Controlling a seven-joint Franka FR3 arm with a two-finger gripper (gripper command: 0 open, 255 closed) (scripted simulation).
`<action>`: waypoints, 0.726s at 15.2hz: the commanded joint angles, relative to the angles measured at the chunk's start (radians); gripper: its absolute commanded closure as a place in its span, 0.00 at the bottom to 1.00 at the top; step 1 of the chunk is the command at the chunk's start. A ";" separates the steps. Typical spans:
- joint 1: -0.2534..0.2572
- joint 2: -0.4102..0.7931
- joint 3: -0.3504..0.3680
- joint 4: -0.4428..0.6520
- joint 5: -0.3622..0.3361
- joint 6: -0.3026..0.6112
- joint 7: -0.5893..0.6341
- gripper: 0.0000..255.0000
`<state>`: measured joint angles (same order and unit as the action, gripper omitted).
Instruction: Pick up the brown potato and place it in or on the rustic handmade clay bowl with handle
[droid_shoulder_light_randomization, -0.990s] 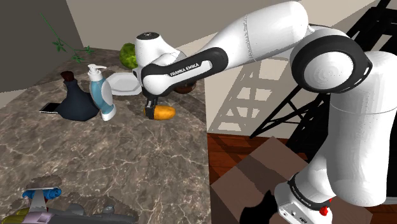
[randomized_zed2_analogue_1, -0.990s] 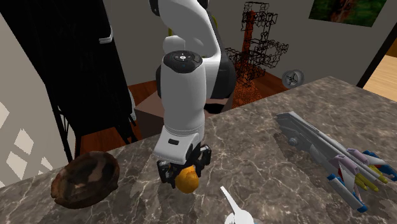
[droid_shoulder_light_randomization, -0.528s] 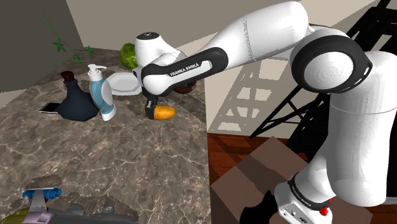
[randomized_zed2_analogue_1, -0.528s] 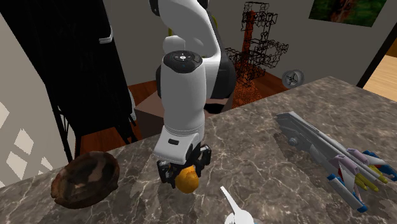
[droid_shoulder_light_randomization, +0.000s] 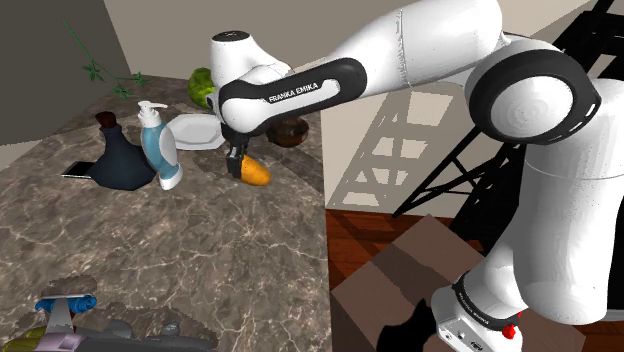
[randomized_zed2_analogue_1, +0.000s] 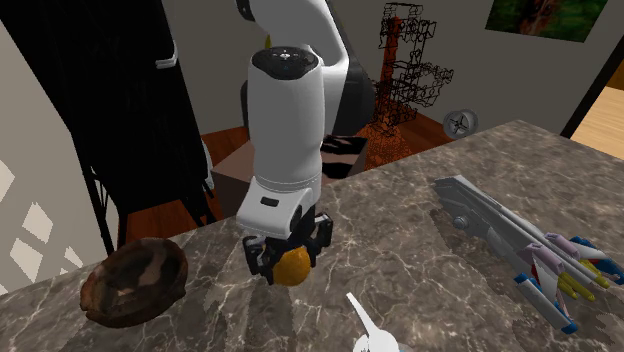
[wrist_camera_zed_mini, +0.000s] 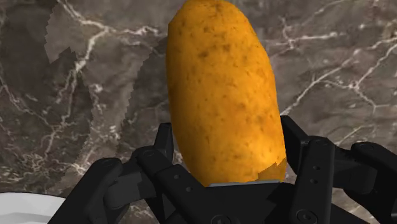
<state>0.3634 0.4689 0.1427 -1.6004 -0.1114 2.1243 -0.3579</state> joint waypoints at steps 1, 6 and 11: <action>0.000 -0.010 0.001 0.014 0.002 -0.024 -0.002 1.00; 0.000 -0.031 0.004 0.051 0.008 -0.082 -0.006 1.00; 0.000 -0.047 0.006 0.095 0.012 -0.141 -0.011 1.00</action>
<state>0.3627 0.4186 0.1483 -1.5254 -0.0999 1.9996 -0.3673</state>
